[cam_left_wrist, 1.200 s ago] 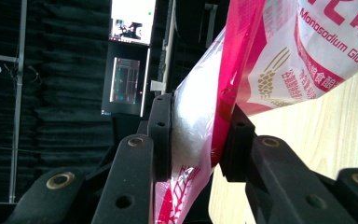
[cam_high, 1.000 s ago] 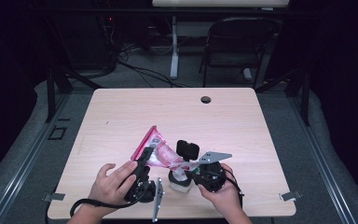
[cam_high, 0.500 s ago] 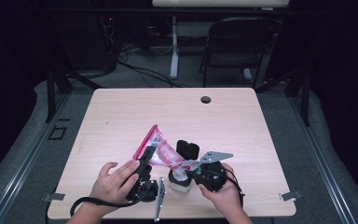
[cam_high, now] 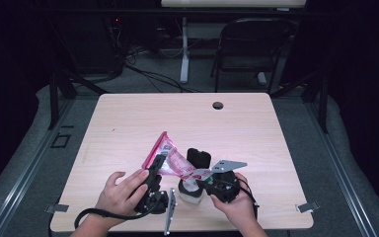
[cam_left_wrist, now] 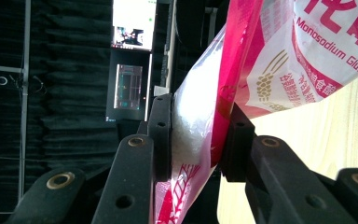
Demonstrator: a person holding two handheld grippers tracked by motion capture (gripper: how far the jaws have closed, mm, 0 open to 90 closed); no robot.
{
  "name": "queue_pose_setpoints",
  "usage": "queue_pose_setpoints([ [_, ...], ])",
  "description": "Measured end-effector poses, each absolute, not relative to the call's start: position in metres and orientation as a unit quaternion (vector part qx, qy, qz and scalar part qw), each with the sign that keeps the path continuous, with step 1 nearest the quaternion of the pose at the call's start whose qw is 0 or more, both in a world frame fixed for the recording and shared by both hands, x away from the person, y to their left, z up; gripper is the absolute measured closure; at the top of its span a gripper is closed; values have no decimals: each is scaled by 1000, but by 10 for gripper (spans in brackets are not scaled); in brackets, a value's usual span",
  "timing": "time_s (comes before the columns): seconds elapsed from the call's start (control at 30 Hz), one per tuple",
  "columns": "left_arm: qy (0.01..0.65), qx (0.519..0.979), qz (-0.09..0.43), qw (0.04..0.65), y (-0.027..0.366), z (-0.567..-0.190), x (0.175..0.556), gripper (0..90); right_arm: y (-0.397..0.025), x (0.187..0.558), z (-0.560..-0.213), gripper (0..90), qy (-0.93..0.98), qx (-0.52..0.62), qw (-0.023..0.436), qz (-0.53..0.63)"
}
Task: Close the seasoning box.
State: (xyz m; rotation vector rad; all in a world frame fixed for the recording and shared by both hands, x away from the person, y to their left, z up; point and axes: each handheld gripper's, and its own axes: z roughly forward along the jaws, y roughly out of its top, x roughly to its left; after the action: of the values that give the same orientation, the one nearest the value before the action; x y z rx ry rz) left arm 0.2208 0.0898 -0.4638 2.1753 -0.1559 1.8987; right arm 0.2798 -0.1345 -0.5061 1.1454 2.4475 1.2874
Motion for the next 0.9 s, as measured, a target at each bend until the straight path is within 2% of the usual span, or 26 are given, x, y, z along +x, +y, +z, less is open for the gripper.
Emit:
queue_pose_setpoints([
  [0.9, -54, 745, 654, 118, 91, -462, 219, 708, -127, 282, -507, 900, 820, 375, 68, 426],
])
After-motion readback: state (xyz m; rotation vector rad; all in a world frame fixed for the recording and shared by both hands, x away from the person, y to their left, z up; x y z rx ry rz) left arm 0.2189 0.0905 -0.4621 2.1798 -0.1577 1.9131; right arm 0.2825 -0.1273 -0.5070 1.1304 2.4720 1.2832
